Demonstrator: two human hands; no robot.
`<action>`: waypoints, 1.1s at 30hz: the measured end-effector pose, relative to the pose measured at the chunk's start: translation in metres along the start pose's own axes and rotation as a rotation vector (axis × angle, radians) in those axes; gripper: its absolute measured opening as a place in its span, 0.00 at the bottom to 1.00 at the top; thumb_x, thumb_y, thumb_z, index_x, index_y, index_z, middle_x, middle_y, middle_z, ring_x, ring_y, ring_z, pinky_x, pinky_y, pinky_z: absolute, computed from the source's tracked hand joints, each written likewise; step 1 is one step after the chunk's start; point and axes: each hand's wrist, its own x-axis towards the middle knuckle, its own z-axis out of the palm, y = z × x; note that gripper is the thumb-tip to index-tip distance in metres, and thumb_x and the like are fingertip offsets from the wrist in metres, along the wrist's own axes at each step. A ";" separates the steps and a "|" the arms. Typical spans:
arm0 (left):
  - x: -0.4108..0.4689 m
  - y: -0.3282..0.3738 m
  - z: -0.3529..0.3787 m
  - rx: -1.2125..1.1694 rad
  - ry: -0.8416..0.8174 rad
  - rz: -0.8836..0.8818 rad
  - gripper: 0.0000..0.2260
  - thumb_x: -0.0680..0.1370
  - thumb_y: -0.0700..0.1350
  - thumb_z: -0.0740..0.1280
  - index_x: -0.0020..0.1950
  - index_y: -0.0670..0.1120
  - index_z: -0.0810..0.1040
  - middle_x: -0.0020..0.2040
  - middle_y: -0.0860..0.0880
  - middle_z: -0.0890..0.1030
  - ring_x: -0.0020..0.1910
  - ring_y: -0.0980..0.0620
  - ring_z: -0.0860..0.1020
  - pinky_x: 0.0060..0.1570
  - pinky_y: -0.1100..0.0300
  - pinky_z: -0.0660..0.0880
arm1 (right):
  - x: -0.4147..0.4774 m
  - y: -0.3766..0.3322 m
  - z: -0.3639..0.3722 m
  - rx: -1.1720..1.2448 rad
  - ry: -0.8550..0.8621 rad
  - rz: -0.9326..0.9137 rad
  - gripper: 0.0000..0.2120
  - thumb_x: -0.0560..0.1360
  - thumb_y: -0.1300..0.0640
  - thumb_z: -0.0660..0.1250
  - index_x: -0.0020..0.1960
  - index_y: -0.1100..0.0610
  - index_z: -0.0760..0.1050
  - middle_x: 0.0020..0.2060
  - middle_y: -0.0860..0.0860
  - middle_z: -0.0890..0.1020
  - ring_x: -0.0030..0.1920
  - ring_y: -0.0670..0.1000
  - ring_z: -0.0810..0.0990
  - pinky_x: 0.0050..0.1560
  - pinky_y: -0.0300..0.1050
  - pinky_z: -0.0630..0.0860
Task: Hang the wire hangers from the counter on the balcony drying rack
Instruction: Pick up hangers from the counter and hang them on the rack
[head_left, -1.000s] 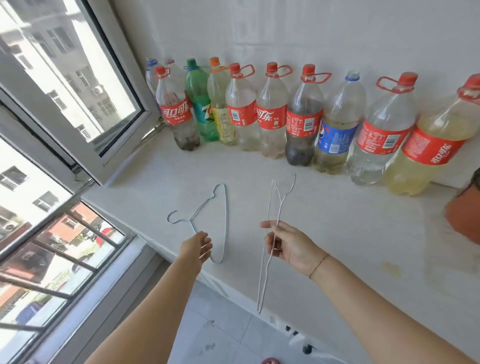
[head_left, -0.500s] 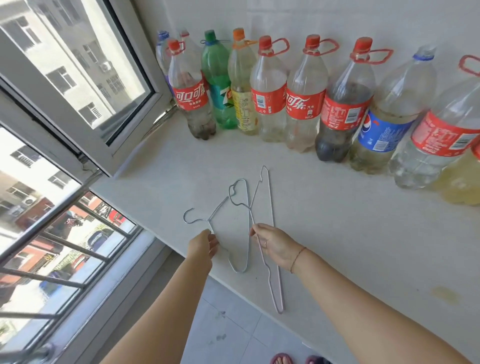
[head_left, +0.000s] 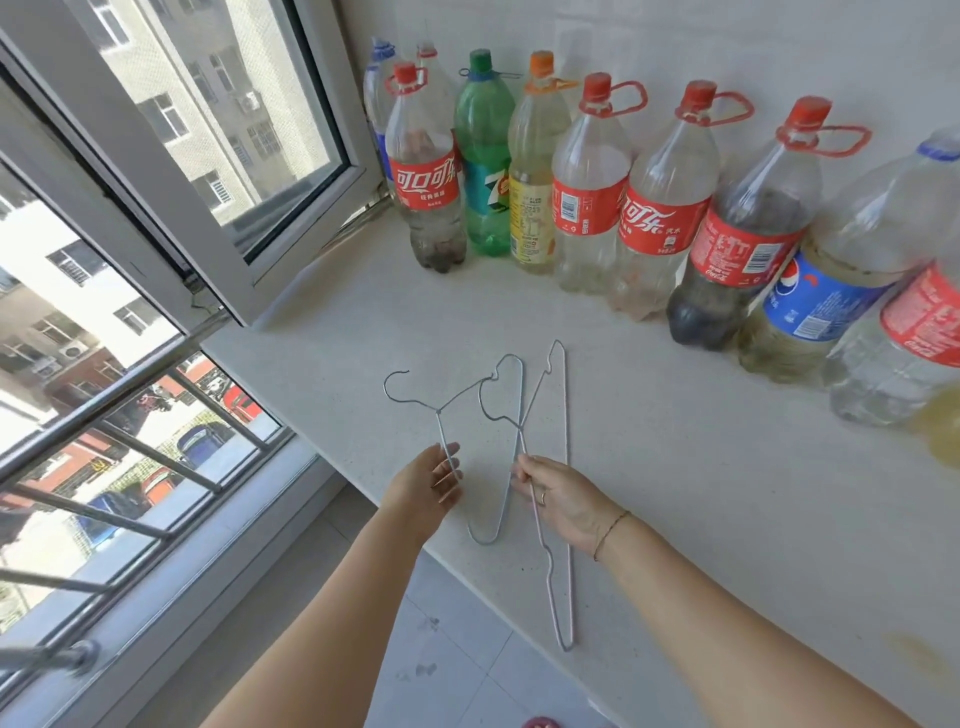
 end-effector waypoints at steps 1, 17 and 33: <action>-0.002 0.000 0.002 -0.020 -0.047 0.001 0.11 0.80 0.46 0.60 0.50 0.44 0.80 0.41 0.48 0.78 0.39 0.51 0.76 0.40 0.59 0.71 | 0.000 0.000 0.000 0.001 -0.007 -0.002 0.13 0.80 0.54 0.57 0.36 0.51 0.67 0.38 0.48 0.74 0.46 0.46 0.75 0.44 0.37 0.67; -0.086 0.027 0.026 0.042 -0.235 0.230 0.11 0.78 0.39 0.64 0.58 0.47 0.79 0.40 0.52 0.81 0.42 0.54 0.78 0.40 0.63 0.69 | -0.071 -0.048 -0.001 -0.006 -0.143 -0.207 0.16 0.78 0.70 0.56 0.63 0.59 0.70 0.39 0.57 0.76 0.35 0.53 0.77 0.40 0.49 0.79; -0.346 0.097 0.014 -0.118 -0.184 0.874 0.11 0.76 0.34 0.64 0.55 0.43 0.81 0.35 0.48 0.79 0.31 0.55 0.72 0.35 0.63 0.66 | -0.229 -0.209 0.110 -0.241 -0.691 -0.473 0.14 0.79 0.66 0.56 0.62 0.56 0.70 0.35 0.57 0.79 0.30 0.49 0.74 0.29 0.42 0.73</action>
